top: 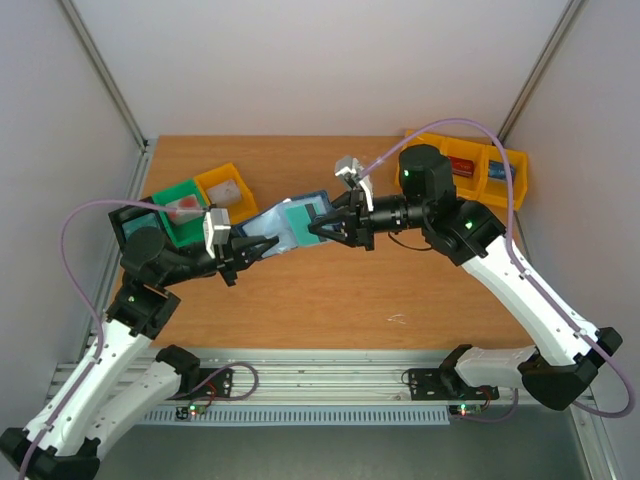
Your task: Take the credit cards out of the card holder
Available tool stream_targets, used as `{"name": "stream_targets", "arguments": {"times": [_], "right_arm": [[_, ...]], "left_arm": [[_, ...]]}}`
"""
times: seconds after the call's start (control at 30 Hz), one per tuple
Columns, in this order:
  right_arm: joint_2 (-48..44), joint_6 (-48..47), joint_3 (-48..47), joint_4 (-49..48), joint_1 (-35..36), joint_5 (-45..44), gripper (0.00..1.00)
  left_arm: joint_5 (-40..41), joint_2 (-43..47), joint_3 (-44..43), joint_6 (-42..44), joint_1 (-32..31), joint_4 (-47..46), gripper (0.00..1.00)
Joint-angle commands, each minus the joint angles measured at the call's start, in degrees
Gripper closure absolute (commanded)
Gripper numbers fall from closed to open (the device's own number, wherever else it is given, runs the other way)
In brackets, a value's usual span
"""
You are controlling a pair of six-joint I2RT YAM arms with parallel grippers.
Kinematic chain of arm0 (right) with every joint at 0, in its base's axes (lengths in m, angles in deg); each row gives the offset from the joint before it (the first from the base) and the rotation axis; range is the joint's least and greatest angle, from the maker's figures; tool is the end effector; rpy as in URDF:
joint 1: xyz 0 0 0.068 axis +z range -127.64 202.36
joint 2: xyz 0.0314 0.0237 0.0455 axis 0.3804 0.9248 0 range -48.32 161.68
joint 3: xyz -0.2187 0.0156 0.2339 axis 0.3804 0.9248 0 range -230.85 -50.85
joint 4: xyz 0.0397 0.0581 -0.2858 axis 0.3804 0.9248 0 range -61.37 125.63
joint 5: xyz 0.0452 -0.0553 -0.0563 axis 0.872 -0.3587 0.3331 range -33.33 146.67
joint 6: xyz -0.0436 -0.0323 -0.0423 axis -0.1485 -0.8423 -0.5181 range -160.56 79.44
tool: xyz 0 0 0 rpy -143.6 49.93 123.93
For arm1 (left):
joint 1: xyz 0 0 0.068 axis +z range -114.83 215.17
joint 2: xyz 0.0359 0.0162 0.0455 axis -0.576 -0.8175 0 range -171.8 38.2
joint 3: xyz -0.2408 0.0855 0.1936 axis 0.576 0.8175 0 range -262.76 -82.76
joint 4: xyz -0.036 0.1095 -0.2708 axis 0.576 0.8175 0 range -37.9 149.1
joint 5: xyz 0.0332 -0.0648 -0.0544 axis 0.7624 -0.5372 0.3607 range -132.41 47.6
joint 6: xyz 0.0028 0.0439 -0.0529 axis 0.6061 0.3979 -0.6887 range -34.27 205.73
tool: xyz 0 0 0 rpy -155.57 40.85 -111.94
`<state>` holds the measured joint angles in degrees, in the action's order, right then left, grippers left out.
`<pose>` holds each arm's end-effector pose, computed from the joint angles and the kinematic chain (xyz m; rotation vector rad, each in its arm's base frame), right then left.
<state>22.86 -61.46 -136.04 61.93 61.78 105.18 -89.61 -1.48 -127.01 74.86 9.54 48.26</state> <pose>0.1904 0.2104 0.4992 -1.4212 1.2846 1.0198 0.1300 -0.1075 0.4118 0.8836 1.2985 -1.0898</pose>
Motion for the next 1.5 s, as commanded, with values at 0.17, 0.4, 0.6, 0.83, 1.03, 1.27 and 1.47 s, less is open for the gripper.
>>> {"name": "stream_targets", "arguments": {"times": [0.17, 0.4, 0.6, 0.83, 1.03, 1.27, 1.47], "right_arm": [[2.74, -0.10, -2.36, 0.87, -0.32, 5.49, 0.38], [3.07, -1.01, -3.38, 2.94, -0.47, 2.05, 0.45], [3.16, -0.70, -3.71, 5.01, -1.85, 2.02, 0.81], [6.62, 3.59, -5.50, 9.30, -1.98, -5.90, 0.99], [12.47, 16.60, -11.44, 23.36, 0.04, -44.26, 0.99], [18.64, 15.21, -17.27, 26.54, 8.32, -58.62, 0.99], [21.47, 10.93, -20.16, 22.64, 10.72, -47.40, 0.99]], "left_arm": [[0.42, 0.78, -0.91, 5.04, 0.14, 1.94, 1.00], [0.68, 1.09, -0.96, 5.78, 0.14, 2.86, 1.00], [0.99, 1.22, -0.45, 7.51, 0.14, 3.57, 1.00], [33.53, 0.53, 1.12, 9.19, 0.14, 2.39, 0.58], [51.89, -1.18, 1.68, 10.70, 0.83, 2.92, 0.50], [16.37, -0.82, 1.53, 9.19, 0.66, 1.15, 0.62], [3.11, -3.52, 1.46, 3.50, -3.80, 1.46, 0.66]]}}
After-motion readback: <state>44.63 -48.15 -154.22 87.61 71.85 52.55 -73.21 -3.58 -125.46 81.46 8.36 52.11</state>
